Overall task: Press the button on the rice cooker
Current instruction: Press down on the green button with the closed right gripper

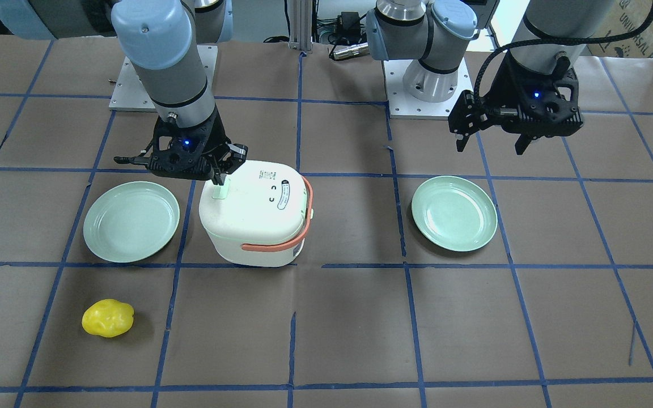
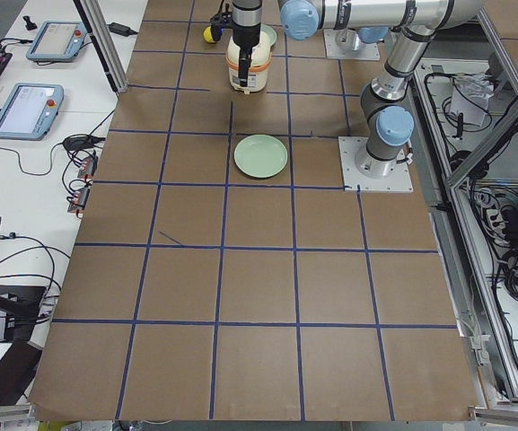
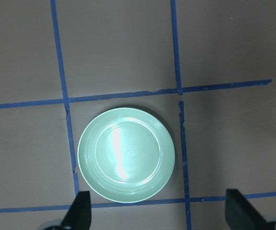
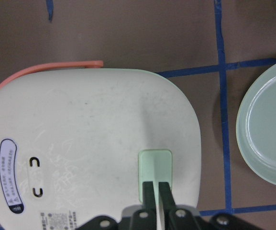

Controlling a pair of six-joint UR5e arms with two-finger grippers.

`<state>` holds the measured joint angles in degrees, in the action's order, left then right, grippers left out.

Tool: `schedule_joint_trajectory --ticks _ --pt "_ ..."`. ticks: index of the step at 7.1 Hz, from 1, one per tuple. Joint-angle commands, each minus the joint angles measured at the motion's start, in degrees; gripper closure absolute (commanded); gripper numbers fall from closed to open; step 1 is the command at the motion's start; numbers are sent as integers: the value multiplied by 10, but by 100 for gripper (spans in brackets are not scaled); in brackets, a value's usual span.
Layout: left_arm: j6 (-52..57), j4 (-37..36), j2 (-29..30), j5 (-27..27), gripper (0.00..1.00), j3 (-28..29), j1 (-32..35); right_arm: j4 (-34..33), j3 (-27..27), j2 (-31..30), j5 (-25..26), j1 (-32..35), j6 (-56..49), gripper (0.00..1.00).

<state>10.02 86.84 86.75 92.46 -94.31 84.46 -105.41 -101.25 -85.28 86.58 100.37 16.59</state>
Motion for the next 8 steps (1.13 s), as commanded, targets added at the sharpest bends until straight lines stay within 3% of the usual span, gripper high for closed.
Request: schedule_joint_trajectory --ticks 1,8 --pt "0 0 0 0 0 0 0 0 0 5 0 0 -1 81" --pt "0 0 0 0 0 0 0 -22 -19 6 2 -2 -3 81"
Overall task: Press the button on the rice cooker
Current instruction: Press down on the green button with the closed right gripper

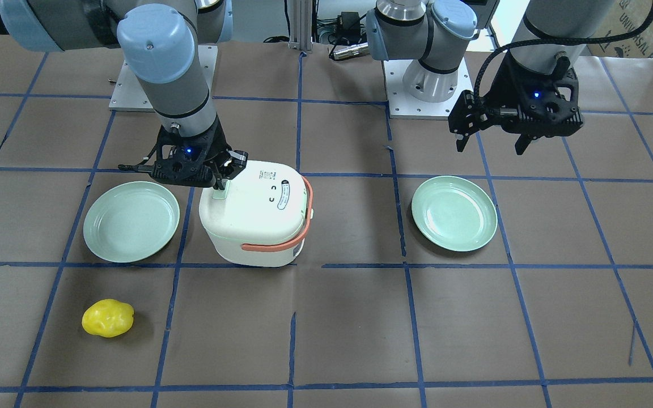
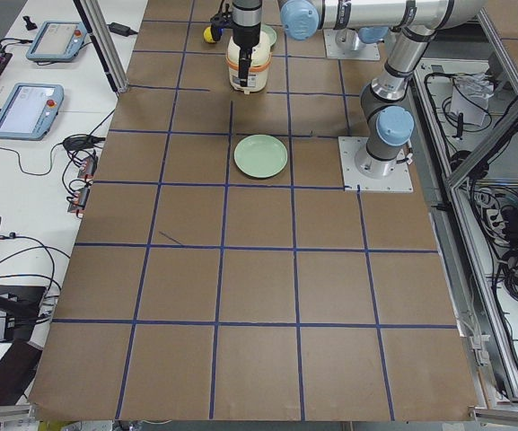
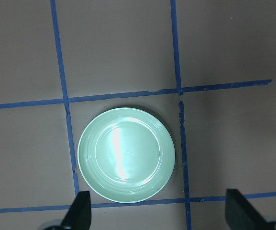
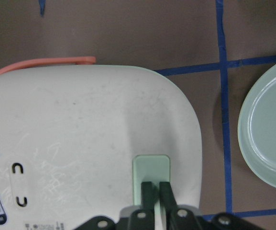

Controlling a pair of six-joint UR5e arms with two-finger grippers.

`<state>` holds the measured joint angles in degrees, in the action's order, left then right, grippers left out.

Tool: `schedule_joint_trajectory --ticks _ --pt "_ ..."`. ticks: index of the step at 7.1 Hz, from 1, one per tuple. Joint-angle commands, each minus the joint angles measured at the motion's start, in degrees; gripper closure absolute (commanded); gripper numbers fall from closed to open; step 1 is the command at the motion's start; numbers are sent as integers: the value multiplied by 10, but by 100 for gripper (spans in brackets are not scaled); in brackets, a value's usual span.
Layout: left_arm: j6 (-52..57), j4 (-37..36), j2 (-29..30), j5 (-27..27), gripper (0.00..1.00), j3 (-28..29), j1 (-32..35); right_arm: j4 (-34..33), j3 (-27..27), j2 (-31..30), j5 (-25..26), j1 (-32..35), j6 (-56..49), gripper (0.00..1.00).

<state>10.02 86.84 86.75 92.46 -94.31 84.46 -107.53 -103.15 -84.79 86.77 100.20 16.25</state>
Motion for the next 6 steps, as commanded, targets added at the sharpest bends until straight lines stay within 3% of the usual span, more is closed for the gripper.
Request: schedule_joint_trajectory --ticks 1,4,5,6 --pt "0 0 0 0 0 0 0 0 0 4 0 0 0 81" --pt "0 0 0 0 0 0 0 0 1 5 1 0 3 81" --pt "0 0 0 0 0 0 0 4 8 0 7 1 5 75" --pt "0 0 0 0 0 0 0 11 28 -7 4 2 42 58"
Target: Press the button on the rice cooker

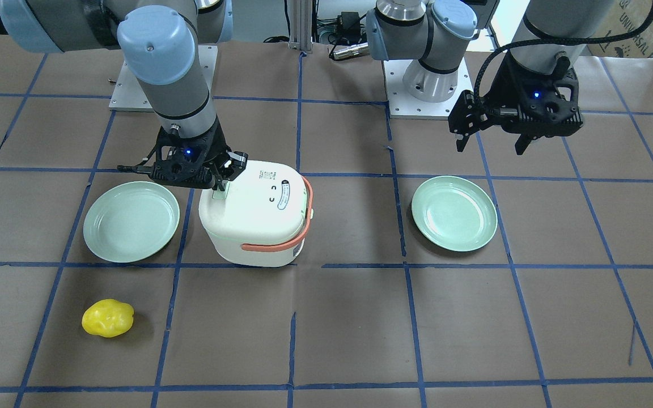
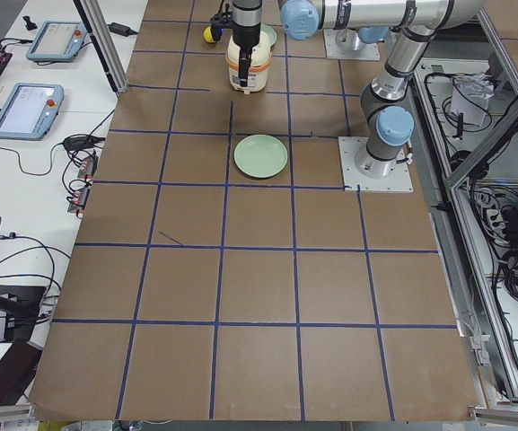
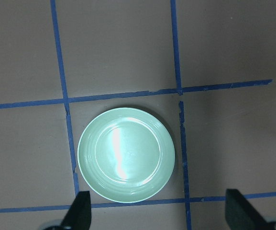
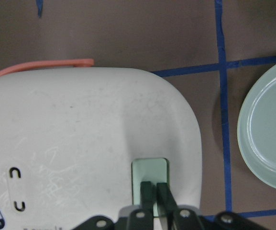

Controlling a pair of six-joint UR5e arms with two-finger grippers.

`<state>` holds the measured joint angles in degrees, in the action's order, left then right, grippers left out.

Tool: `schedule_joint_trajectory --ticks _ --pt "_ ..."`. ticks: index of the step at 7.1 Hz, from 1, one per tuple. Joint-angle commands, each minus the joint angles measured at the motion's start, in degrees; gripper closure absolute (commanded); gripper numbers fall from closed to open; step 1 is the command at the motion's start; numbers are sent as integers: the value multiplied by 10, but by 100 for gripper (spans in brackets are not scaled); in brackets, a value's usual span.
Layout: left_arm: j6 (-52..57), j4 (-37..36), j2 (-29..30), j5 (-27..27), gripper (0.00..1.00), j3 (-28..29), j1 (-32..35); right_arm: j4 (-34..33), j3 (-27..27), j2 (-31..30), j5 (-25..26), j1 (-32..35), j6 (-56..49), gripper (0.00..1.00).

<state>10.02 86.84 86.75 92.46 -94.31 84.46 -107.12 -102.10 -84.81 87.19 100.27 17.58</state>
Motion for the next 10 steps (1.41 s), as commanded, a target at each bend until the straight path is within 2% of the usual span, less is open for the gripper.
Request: schedule_joint_trajectory --ticks 1,2,3,4,5,6,7,10 --pt "0 0 0 0 0 0 0 40 54 -13 0 2 48 48" --pt "0 0 0 0 0 0 0 91 104 -12 3 1 47 42" --pt "0 0 0 0 0 0 0 141 162 -8 4 -10 32 33" --pt "0 0 0 0 0 0 0 151 194 -4 4 -30 4 18" --pt "0 0 0 0 0 0 0 154 193 -8 2 -54 -41 11" --pt "0 0 0 0 0 0 0 157 189 -12 1 -73 -70 9" --pt "0 0 0 0 0 0 0 155 177 -15 3 -76 -71 1" --pt "0 0 0 0 0 0 0 155 172 -15 12 -76 -72 0"
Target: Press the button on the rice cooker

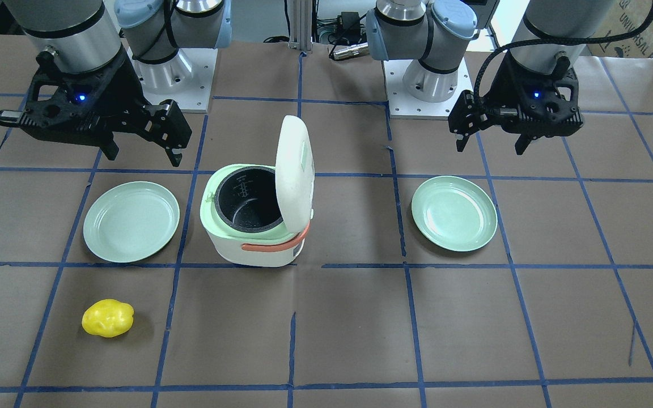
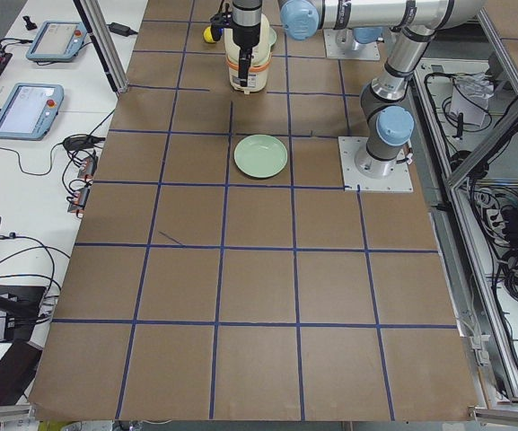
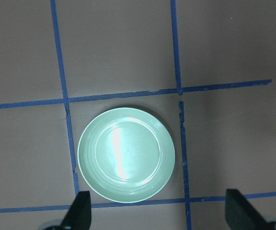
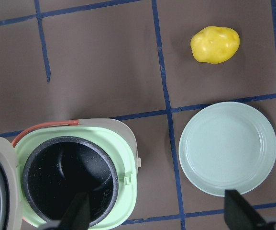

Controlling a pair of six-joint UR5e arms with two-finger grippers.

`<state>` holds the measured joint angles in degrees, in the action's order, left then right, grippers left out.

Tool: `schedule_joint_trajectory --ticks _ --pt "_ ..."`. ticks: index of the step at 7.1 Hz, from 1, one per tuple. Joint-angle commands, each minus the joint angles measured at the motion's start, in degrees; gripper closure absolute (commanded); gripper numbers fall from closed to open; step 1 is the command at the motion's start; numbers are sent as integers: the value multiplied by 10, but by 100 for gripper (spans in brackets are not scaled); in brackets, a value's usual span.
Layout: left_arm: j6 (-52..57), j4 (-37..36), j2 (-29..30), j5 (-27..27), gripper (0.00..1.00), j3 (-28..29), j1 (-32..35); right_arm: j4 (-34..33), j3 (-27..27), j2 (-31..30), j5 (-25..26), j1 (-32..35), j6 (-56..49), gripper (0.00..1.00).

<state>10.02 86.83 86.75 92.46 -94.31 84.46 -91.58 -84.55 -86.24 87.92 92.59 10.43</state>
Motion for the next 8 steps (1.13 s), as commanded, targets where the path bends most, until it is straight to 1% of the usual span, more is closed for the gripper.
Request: schedule_joint_trajectory --ticks 1,8 --pt "0 0 0 0 0 0 0 -1 -12 -1 5 -1 -1 0" --pt "0 0 0 0 0 0 0 -3 -18 -6 -6 4 1 0"
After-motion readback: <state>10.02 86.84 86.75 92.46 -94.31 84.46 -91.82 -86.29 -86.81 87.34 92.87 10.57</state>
